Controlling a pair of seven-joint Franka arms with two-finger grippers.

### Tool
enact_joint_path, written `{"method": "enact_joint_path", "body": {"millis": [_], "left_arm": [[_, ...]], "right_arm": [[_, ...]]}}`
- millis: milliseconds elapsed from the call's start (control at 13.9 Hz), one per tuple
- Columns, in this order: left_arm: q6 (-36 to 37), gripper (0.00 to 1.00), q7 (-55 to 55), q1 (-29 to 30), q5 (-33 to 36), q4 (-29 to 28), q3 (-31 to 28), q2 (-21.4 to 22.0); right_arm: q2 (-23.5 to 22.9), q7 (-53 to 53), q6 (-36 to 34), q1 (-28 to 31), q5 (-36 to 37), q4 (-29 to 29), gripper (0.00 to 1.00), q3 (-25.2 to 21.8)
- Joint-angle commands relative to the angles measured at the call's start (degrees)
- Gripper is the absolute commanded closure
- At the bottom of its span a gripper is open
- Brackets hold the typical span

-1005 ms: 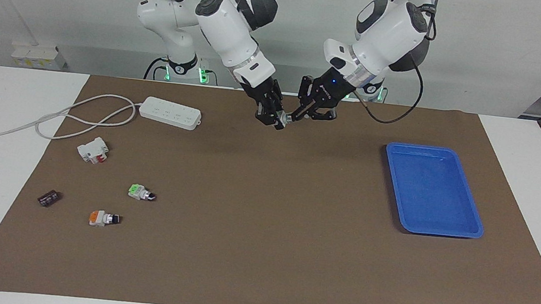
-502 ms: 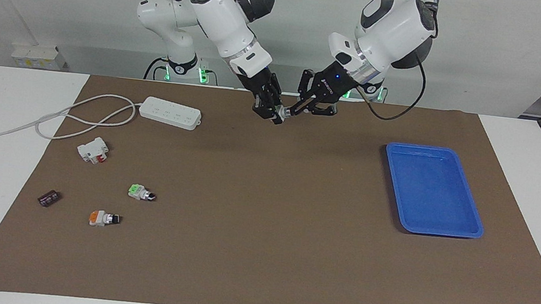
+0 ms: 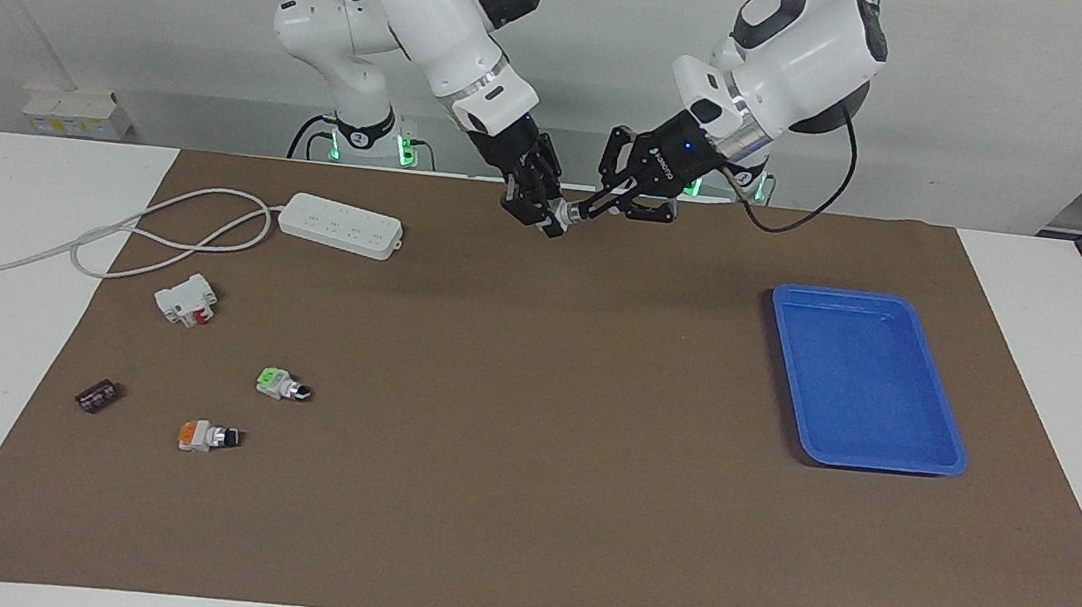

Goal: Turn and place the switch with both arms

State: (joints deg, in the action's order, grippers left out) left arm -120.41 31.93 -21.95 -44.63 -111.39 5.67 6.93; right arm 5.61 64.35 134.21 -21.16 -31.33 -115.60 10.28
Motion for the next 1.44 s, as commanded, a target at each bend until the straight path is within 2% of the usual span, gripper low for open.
{"method": "enact_joint_path", "body": {"millis": [0, 359, 1364], "left_arm": [[-0.4, 1.0, -0.4, -0.1, -0.9, -1.1, 0.6, -1.3], [-0.3, 1.0, -1.7, -0.1, -0.9, -1.2, 0.6, -1.3], [-3.8, 1.0, -43.4, -1.9, -0.9, -1.4, 1.4, -1.4]], "right_arm": [[2.3, 0.7, -0.2, -0.2, -4.1, 1.1, 1.0, 1.0], [2.3, 0.8, -0.2, -0.2, -4.1, 1.0, 1.0, 1.0], [2.6, 0.7, -0.6, -0.1, -4.1, 1.0, 1.0, 1.0]]}}
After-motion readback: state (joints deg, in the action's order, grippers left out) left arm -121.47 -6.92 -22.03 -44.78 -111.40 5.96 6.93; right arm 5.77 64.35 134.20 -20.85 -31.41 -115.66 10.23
